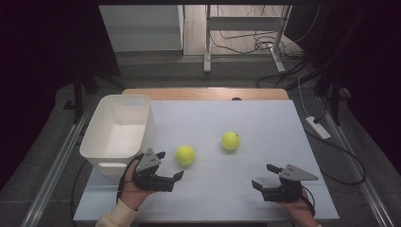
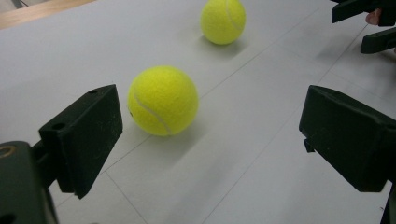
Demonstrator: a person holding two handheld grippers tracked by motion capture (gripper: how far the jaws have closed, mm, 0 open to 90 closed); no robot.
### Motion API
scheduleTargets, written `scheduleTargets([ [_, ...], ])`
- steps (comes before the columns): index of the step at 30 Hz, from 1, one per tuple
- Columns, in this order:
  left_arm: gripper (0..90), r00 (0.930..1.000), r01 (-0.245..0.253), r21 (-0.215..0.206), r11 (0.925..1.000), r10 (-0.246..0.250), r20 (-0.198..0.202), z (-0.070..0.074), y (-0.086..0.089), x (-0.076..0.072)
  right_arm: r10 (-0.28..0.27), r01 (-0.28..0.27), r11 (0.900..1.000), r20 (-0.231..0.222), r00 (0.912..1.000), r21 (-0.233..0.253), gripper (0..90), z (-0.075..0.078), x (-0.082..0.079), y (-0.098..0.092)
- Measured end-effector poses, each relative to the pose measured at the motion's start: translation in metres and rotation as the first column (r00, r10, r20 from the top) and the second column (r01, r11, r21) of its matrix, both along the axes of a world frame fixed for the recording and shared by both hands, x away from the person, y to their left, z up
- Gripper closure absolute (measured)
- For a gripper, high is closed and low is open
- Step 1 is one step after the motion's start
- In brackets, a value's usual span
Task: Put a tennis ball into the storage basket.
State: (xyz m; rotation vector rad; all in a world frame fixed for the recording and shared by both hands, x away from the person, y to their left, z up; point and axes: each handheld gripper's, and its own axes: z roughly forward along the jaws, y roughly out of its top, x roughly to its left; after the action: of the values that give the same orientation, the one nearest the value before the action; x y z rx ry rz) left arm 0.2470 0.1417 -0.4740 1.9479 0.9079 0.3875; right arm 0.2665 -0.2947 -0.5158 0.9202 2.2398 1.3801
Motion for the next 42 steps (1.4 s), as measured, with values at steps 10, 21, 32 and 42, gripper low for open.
scheduleTargets([
  [10,6.9,0.9999,0.009,0.021,0.9997,-0.009,-0.005,0.003,-0.008,0.005,0.001,-0.001,1.0,0.0,1.0,-0.003,11.8,0.0,0.0,0.0],
  [21,6.9,0.9994,0.027,0.041,0.9988,-0.026,-0.022,0.004,-0.016,0.012,-0.001,0.001,1.0,0.0,1.0,-0.005,11.9,0.0,0.0,0.0],
  [32,5.8,0.9984,0.02,0.078,0.9967,-0.016,-0.054,0.001,-0.027,0.026,-0.001,0.001,1.0,0.001,1.0,-0.008,11.9,0.0,0.0,-0.001],
  [42,5.3,0.9965,0.007,0.101,0.9949,0.002,-0.083,-0.003,-0.032,0.04,0.001,-0.001,1.0,0.001,1.0,-0.007,12.0,0.0,0.0,-0.001],
])
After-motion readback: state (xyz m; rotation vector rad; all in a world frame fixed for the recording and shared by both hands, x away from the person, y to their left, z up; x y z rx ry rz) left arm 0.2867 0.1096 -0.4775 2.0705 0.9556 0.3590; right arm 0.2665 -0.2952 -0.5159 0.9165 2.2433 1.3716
